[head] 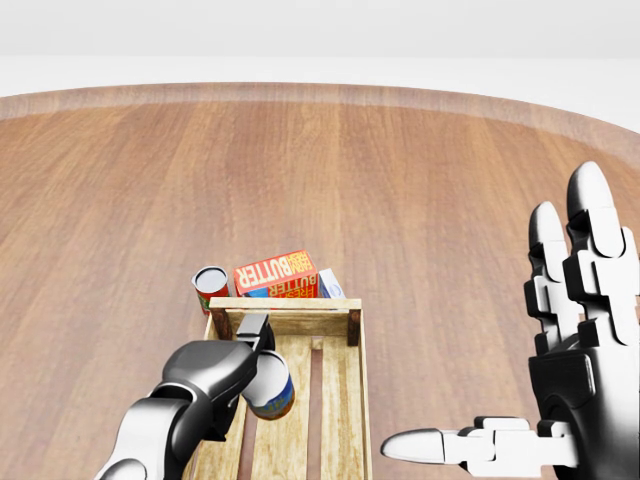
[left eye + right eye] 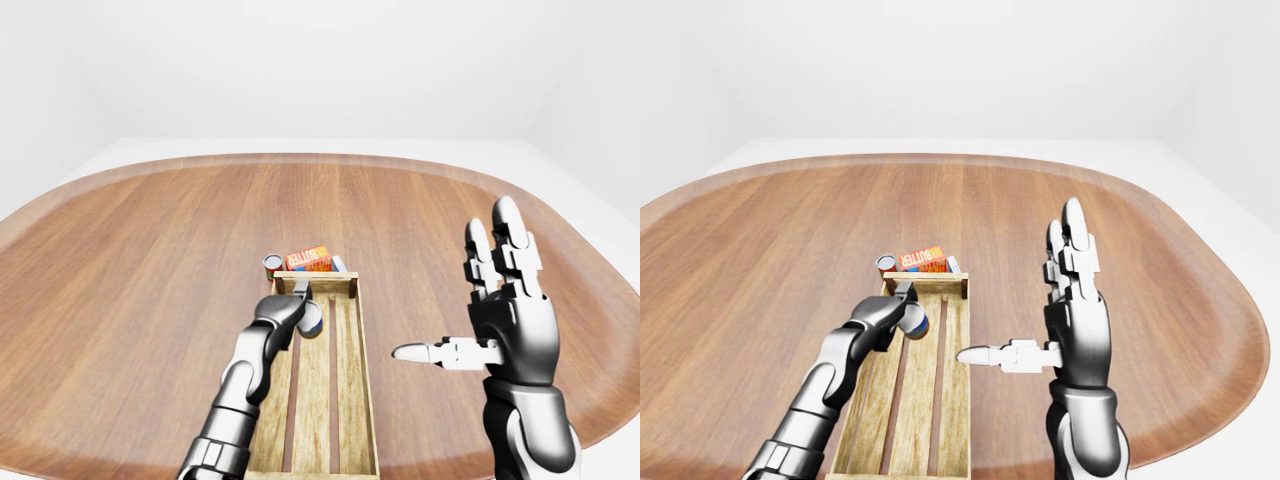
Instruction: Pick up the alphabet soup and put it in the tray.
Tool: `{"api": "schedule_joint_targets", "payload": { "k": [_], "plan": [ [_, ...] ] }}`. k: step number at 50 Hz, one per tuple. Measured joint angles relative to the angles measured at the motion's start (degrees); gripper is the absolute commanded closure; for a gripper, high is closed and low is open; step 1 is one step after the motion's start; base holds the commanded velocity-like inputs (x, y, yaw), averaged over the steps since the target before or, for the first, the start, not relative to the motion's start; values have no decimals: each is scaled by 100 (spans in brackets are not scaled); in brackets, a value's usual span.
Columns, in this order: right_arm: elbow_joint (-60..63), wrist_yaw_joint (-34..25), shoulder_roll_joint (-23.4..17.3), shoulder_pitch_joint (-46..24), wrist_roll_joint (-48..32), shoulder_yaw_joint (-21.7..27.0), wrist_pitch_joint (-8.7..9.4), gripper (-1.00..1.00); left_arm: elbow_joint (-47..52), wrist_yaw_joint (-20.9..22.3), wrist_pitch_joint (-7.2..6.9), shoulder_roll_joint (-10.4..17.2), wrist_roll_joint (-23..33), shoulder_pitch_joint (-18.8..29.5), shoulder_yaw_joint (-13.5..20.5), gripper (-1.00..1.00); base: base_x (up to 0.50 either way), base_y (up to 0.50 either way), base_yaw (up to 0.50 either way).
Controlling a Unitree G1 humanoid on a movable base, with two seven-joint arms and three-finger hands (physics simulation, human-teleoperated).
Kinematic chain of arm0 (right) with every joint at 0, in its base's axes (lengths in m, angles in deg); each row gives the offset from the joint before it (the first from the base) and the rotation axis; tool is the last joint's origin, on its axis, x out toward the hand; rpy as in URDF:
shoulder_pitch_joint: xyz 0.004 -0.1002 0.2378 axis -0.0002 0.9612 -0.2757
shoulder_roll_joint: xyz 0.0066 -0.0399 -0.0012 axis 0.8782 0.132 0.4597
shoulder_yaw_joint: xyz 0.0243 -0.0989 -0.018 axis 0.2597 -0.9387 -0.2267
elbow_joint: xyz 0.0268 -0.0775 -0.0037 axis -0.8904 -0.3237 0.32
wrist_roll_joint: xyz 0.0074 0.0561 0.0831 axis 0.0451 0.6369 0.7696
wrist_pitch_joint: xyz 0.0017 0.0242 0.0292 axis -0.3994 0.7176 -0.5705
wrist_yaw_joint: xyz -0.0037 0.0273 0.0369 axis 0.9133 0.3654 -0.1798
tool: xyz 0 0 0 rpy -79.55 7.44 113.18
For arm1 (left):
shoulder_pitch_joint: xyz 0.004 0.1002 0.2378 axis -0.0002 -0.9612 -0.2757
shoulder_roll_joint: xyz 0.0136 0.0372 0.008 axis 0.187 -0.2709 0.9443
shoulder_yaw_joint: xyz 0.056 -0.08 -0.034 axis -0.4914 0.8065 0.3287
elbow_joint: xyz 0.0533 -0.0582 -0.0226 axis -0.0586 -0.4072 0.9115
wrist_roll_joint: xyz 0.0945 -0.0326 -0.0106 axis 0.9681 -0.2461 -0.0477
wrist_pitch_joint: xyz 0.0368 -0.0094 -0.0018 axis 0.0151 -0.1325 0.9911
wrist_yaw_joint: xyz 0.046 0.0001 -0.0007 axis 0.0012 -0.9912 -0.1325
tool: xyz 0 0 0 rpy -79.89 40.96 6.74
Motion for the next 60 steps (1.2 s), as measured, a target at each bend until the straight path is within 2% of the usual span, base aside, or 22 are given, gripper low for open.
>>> {"api": "schedule_joint_targets", "payload": {
  "k": [8, 25, 26, 28, 44, 51, 60],
  "plan": [
    [-5, -4, 0, -3, 11, 13, 0, -100, -562, -241, 8, 2, -46, 208, -2, 100, 0, 0, 0],
    [26, -20, 15, 5, 37, 68, 0, -100, -1040, -427, -12, -15, -110, 386, -41, 97, 0, 0, 0],
    [28, -20, 16, 4, 37, 71, 0, -100, -1053, -437, -12, -16, -113, 394, -42, 78, 0, 0, 0],
    [31, -22, 18, 2, 39, 76, 0, -100, -1069, -461, -5, -16, -142, 412, -32, -100, 0, 0, 0],
    [38, -29, 21, -15, 28, 70, 0, -100, -873, -374, 10, -21, -249, 411, -5, -100, 0, 0, 0],
    [29, -14, 12, -18, 9, 26, 0, -100, -581, -201, -30, 0, -311, 392, 53, -100, 0, 0, 0],
    [31, 12, -2, -22, -18, -23, 0, -100, 915, 511, -171, 46, -391, 63, 169, -100, 0, 0, 0]
  ]
}}
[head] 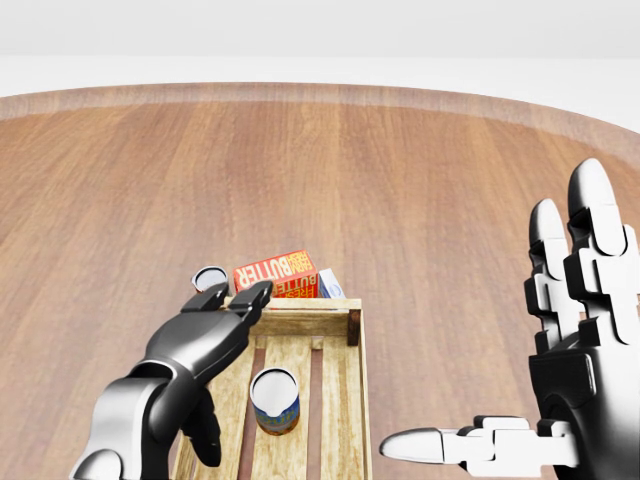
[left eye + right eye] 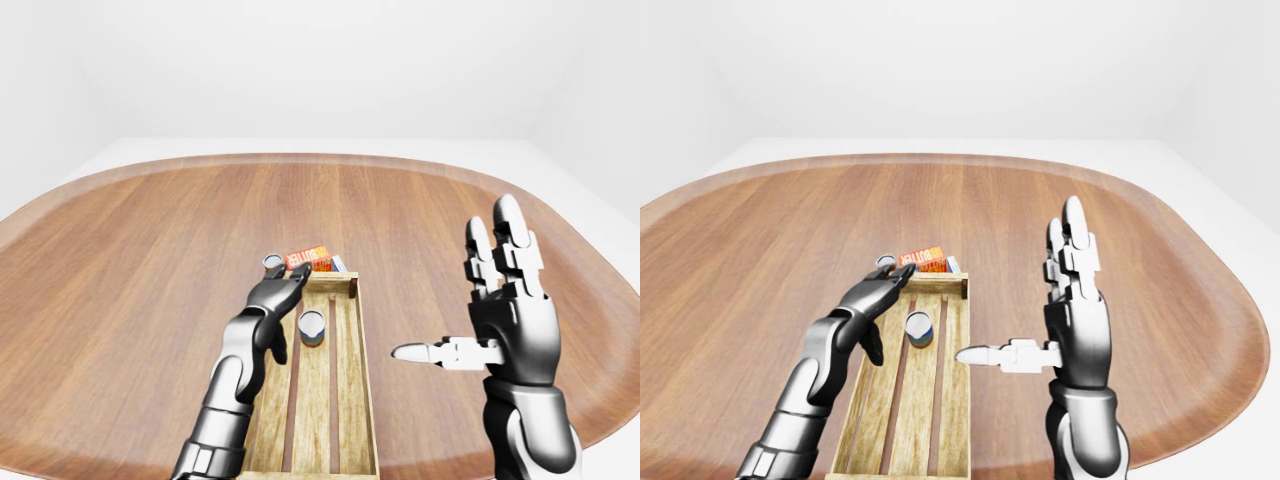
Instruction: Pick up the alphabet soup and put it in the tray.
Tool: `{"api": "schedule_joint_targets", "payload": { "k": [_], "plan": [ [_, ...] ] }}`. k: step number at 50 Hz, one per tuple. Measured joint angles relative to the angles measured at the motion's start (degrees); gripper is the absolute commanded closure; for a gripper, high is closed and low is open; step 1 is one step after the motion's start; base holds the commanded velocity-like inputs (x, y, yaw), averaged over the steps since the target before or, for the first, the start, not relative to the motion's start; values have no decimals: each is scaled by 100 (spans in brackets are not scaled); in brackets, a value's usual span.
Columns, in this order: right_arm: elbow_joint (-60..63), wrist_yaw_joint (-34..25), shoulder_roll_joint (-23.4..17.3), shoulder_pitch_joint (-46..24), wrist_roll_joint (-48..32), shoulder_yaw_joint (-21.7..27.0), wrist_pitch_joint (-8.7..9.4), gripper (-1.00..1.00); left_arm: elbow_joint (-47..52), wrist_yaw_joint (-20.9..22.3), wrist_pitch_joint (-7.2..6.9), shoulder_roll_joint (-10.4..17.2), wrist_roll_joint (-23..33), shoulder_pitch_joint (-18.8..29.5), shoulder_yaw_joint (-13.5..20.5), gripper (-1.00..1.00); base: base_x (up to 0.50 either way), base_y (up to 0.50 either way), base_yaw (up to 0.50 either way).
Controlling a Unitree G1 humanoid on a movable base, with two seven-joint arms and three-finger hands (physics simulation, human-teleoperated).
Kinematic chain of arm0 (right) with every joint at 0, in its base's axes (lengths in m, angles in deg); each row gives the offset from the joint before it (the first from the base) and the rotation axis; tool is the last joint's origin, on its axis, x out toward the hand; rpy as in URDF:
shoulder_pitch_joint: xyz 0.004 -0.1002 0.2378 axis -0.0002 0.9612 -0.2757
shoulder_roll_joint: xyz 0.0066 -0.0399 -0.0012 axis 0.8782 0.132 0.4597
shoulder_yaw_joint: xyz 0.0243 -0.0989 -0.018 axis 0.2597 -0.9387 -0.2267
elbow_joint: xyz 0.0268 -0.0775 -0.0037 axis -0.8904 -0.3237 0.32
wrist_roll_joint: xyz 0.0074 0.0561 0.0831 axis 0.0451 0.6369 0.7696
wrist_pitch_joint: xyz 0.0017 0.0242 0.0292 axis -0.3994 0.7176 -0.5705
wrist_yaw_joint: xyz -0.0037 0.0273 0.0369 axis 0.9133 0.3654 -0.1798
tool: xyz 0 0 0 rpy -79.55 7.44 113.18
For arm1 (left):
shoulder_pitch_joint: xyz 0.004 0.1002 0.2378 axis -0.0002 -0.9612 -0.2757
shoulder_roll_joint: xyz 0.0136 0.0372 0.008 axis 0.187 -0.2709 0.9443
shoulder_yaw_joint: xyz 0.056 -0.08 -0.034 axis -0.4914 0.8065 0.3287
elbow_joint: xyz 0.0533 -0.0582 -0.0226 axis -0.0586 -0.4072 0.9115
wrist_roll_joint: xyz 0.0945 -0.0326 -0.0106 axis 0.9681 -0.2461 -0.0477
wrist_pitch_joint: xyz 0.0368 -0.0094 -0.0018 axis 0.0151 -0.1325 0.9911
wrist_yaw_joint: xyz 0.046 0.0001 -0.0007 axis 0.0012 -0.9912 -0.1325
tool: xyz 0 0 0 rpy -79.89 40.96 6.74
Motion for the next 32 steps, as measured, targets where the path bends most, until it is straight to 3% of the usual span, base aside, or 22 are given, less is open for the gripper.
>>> {"api": "schedule_joint_targets", "payload": {
  "k": [9, 19, 32],
  "plan": [
    [34, 15, -4, 12, -3, -11, 0, -100, 1799, 823, -35, -7, -50, -532, 89, -100, 0, 0, 0],
    [50, 33, -4, 18, -13, -18, 0, -100, 3390, 848, -134, 90, -277, -809, 479, -100, 0, 0, 0],
    [45, 71, -12, 14, -41, -74, 0, -100, 4695, 848, -178, 473, -1106, -958, 1523, -100, 0, 0, 0]
  ]
}}
